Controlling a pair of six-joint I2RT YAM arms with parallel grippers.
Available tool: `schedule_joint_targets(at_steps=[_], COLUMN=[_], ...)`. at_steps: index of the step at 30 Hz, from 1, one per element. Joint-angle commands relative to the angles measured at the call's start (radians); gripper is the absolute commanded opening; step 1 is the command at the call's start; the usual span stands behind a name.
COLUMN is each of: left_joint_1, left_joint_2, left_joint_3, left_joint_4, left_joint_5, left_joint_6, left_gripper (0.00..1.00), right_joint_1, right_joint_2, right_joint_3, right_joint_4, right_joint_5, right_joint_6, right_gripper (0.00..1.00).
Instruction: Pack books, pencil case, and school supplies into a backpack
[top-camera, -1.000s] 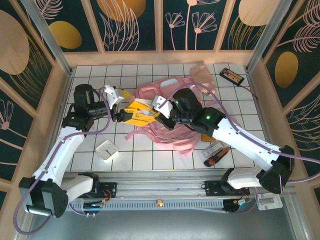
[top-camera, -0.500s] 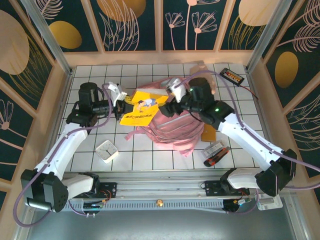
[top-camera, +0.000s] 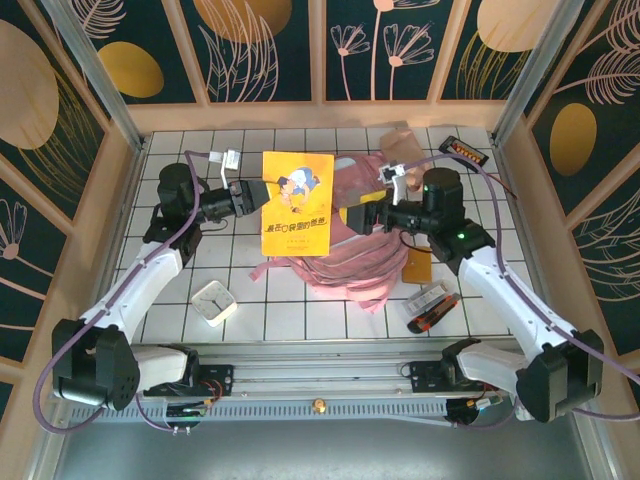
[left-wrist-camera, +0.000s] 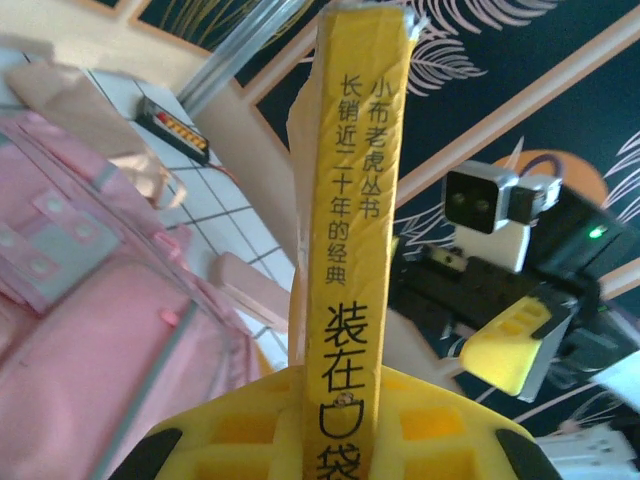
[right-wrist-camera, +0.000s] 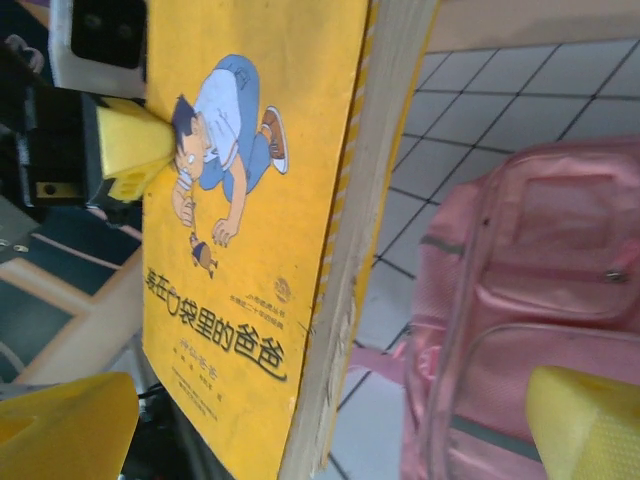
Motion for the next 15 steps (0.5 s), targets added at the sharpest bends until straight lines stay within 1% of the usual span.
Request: schedule_joint_targets(at_steps=[1, 4, 6, 12, 15], left_joint_1=[0.004, 0.005, 0.004, 0.005, 0.003], left_joint_2=[-0.041, -0.047, -0.047, -0.052, -0.052], left_joint_3=[-0.012, -0.02, -0.019, -0.038, -0.044], left_joint_4=[0.171, 0.222, 0.214, 0.312, 0.349], left_joint_5=[0.05, 0.062, 0.067, 0.081, 0.085], left_joint_6=[-0.219, -0.277, -0.282, -0.357, -0.383], left_gripper=[0.0, 0.0, 0.0, 0.0, 0.0], right_joint_1=[0.023, 0.034, 0.041, 0.071, 0.079], right_joint_2=[0.04, 0.089, 0.122, 0.199, 0.23], right_joint_3=[0.009, 0.017, 0.027, 0.065, 0.057], right_joint_4=[0.165, 0.225, 0.267, 0.308, 0.397], right_joint_5=[-0.112, -0.134, -0.153, -0.164, -0.211], right_joint_6=[0.104, 0.137, 0.162, 0.186, 0.245], right_gripper=[0.99, 0.99, 0.99, 0.99, 0.99])
